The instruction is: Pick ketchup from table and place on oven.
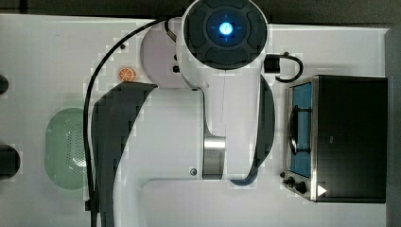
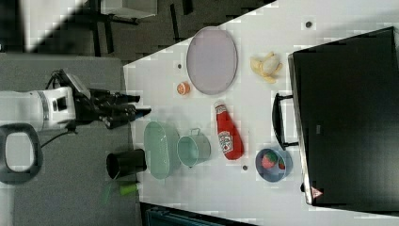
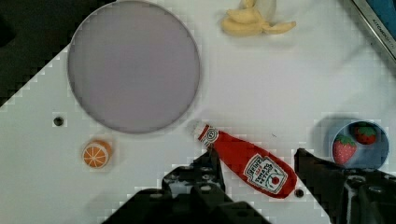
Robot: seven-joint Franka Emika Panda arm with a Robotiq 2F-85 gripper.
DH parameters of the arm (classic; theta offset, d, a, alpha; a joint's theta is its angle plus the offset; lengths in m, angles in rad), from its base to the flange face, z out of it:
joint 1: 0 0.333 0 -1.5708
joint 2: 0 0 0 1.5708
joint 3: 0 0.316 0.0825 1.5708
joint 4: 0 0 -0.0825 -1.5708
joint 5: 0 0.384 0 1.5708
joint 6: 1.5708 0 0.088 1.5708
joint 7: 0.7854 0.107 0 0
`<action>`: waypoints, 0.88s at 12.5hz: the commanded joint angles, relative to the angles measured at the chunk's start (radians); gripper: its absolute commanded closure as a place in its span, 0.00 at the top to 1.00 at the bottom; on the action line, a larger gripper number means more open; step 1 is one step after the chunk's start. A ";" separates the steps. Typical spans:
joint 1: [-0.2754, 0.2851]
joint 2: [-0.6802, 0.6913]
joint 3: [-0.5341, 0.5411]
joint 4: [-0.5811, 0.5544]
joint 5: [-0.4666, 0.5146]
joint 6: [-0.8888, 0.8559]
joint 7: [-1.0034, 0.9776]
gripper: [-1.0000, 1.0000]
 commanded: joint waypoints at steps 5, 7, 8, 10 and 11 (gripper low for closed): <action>-0.032 -0.579 -0.011 -0.360 -0.015 -0.213 0.137 1.00; -0.026 -0.556 -0.008 -0.395 -0.015 -0.154 0.090 1.00; -0.021 -0.538 -0.008 -0.419 -0.015 -0.116 0.039 1.00; -0.012 -0.492 -0.008 -0.477 -0.015 -0.045 -0.097 1.00; -0.009 -0.462 -0.008 -0.507 -0.015 -0.001 -0.160 1.00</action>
